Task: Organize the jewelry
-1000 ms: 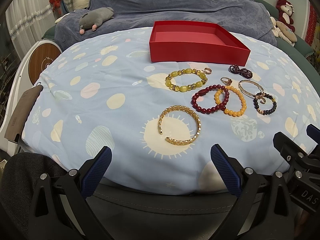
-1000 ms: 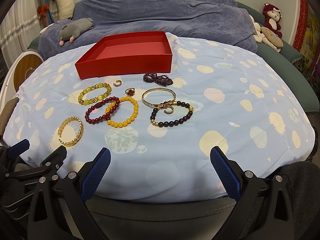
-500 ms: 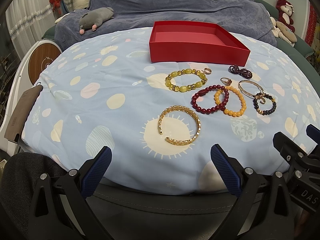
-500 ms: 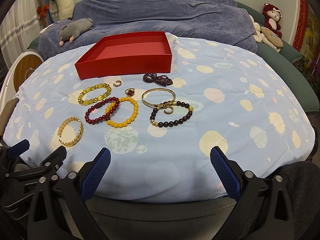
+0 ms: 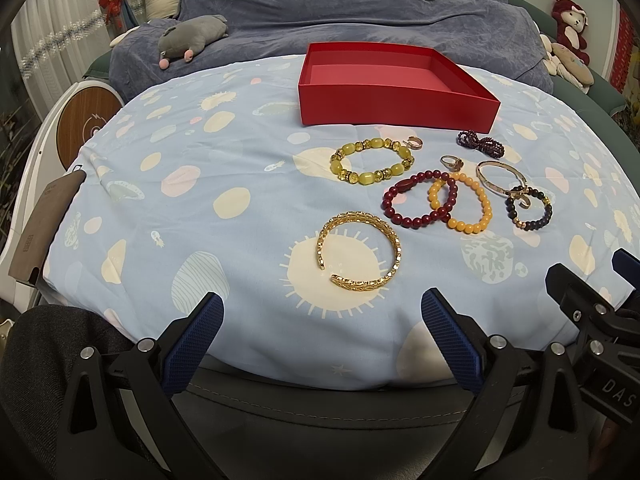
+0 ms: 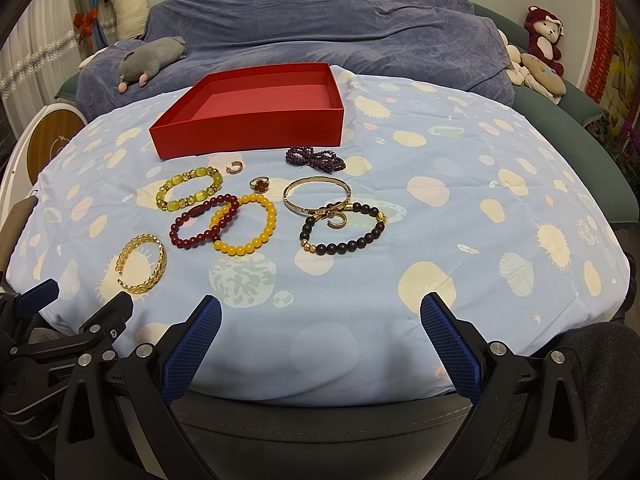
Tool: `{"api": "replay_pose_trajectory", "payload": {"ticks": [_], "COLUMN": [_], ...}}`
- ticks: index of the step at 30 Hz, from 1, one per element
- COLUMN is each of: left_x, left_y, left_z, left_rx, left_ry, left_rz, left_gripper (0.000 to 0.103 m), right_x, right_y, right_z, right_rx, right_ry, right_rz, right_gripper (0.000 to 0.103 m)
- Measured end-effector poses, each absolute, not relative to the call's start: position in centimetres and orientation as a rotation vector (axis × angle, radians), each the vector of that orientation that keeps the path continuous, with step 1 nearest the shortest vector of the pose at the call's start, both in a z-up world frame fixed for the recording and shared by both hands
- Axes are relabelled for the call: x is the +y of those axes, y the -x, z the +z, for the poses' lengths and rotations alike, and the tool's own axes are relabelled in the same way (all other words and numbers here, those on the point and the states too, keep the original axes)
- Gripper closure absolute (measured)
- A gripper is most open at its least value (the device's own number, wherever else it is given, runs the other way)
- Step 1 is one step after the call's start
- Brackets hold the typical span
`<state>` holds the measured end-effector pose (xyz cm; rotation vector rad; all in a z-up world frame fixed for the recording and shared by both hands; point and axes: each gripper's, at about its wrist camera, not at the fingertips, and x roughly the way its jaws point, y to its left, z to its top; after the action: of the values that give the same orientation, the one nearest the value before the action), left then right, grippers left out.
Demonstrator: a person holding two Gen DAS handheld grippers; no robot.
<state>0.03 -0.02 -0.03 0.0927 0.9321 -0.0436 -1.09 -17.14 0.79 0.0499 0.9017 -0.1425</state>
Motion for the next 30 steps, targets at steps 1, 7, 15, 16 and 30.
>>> {"api": "replay_pose_trajectory", "payload": {"ticks": [1, 7, 15, 16, 30], "left_x": [0.0, 0.0, -0.2, -0.2, -0.3], "left_y": [0.0, 0.0, 0.1, 0.2, -3.7], "left_z": [0.0, 0.0, -0.4, -0.4, -1.3], "left_rx": [0.932, 0.932, 0.946, 0.949, 1.023], "left_ry": [-0.093, -0.092, -0.068, -0.063, -0.048], "left_rz": [-0.044, -0.044, -0.061, -0.061, -0.072], "left_gripper": [0.008, 0.008, 0.008, 0.008, 0.008], "right_x": [-17.1, -17.1, -17.4, -17.5, -19.4], "right_y": [1.1, 1.1, 1.0, 1.0, 0.1], "right_z": [0.8, 0.8, 0.8, 0.8, 0.1], "right_rx": [0.902, 0.901, 0.896, 0.897, 0.928], "right_ry": [-0.05, -0.05, -0.064, -0.069, -0.148], "right_rz": [-0.142, -0.143, -0.154, -0.16, -0.189], "right_gripper": [0.007, 0.007, 0.007, 0.007, 0.007]}}
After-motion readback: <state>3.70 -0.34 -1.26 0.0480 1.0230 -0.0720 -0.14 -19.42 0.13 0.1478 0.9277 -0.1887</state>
